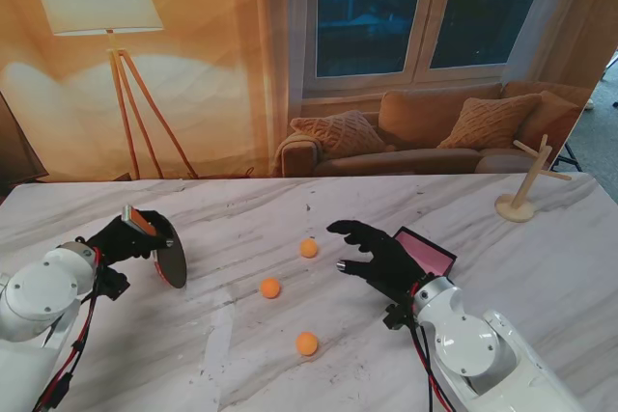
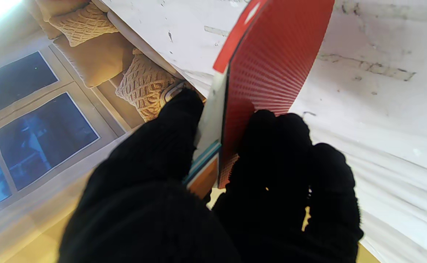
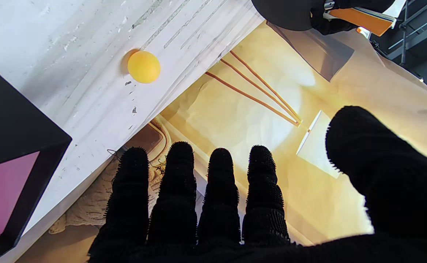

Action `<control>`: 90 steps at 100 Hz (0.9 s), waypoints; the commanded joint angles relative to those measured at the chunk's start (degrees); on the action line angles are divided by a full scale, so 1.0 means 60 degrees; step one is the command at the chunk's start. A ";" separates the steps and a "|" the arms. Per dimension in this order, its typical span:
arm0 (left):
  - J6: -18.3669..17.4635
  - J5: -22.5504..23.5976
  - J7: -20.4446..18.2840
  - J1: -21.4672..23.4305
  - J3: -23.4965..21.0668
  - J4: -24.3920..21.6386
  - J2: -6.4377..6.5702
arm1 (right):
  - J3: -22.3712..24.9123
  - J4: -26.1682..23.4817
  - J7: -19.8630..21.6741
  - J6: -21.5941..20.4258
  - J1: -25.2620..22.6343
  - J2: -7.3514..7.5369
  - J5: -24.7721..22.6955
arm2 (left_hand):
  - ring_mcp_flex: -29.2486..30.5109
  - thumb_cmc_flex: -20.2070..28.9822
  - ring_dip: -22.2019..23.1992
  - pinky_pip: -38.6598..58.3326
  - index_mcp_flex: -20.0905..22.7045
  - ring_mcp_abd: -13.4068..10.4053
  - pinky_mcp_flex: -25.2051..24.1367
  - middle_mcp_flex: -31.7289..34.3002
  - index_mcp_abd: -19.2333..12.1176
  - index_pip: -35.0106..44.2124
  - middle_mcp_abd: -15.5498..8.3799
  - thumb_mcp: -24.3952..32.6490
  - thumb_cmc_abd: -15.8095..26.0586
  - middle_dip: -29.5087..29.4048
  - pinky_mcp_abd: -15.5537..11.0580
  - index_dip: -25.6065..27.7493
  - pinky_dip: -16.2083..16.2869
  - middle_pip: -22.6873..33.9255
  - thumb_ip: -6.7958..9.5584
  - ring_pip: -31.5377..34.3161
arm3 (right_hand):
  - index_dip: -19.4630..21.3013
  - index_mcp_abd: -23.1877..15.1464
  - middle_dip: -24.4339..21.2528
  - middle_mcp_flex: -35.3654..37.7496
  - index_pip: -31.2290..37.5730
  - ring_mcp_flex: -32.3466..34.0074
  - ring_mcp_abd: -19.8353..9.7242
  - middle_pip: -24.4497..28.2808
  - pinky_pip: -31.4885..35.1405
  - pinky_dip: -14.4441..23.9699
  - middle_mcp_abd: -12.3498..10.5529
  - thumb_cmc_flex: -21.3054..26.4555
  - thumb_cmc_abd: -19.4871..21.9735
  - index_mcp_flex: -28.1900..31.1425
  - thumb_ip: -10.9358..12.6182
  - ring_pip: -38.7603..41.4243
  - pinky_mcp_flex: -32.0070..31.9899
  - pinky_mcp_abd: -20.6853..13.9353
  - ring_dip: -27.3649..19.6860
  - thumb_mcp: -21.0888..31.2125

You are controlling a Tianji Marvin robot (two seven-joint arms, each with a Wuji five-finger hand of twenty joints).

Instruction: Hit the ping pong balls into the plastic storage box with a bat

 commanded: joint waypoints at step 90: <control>0.0213 -0.1072 -0.0436 -0.0039 0.0475 -0.0931 -0.0053 | 0.0134 -0.0026 0.0142 -0.0033 -0.0011 -0.0011 -0.0054 | 0.3802 -0.1144 -0.0262 0.3112 0.1637 0.0246 0.3914 0.2232 0.1153 0.1100 -0.0637 0.0646 0.1499 -0.0410 0.0399 0.0292 0.0754 0.3650 0.0020 0.3647 | 0.0058 0.0053 0.0335 0.0267 0.0153 0.0212 0.0036 0.0318 0.0925 0.0608 0.0039 -0.0330 0.0237 0.0393 0.0426 0.0546 0.0172 -0.0114 0.0442 -0.0264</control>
